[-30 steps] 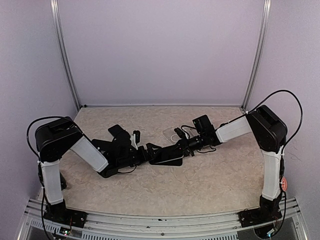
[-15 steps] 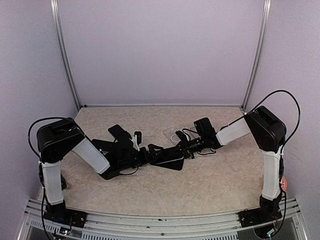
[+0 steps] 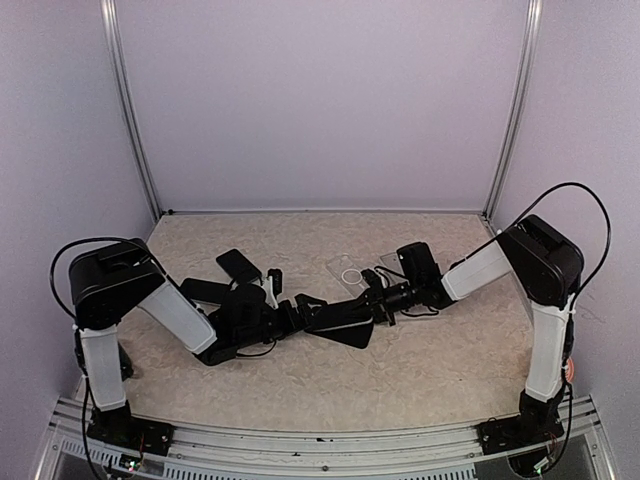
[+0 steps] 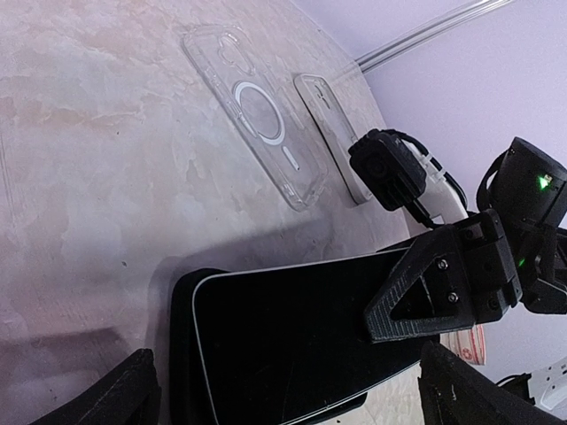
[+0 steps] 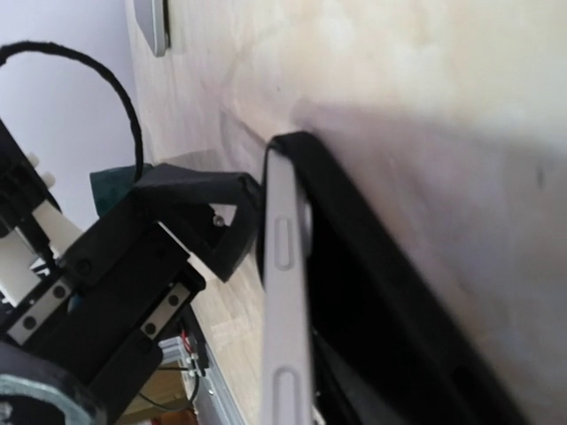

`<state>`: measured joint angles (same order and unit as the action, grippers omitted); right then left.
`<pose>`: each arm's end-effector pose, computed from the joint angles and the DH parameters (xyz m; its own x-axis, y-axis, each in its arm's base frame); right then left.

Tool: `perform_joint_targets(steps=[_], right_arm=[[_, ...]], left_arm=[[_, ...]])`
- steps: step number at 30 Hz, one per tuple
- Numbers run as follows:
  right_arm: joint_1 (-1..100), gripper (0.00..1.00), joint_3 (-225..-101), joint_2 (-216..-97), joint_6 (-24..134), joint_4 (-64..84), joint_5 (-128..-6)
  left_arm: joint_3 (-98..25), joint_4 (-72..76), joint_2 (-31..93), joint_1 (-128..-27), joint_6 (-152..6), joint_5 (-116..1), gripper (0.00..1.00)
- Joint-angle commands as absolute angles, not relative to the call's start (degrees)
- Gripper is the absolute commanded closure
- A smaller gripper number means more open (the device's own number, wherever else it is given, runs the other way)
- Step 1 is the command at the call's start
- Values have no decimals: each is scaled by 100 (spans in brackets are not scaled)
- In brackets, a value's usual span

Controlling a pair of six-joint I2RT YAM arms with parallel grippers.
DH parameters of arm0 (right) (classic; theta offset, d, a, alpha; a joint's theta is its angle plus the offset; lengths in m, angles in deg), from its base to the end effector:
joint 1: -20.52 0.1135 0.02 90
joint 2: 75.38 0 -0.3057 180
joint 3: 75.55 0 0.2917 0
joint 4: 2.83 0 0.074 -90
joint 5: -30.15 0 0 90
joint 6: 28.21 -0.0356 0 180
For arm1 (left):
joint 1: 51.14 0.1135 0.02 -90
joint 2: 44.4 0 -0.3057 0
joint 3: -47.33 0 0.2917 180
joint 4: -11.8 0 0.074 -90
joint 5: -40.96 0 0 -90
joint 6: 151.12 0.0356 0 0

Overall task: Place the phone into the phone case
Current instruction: Install the phone on the phone case.

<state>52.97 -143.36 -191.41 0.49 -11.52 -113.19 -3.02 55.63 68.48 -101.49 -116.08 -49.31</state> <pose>0.3408 0.2505 0.1100 -0.9969 -0.0133 0.0775 0.0665 0.3821 0.9217 0.2406 -0.2906 0.1012 -0.7502 -0.3779 -0.5426 0.2762 0.5665 -0.7764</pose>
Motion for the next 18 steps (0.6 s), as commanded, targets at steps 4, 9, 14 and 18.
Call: perform_joint_targets(steps=[4, 9, 14, 18], right_arm=[[5286, 100, -13867, -18767, -579, -1534, -11026], [5320, 100, -13781, -18735, -681, -1648, -10881], [5371, 100, -13729, -18756, -838, -1896, -10829], [5453, 100, -13710, -18832, -980, -2148, -10817]], left_arm=[[-210, 5625, 6922, -10291, -11698, -5035, 1], [-313, 5708, 7033, -10380, -11704, -5182, 1], [-372, 5708, 7053, -10448, -11668, -5294, 1], [-408, 5729, 7085, -10488, -11664, -5366, 1]])
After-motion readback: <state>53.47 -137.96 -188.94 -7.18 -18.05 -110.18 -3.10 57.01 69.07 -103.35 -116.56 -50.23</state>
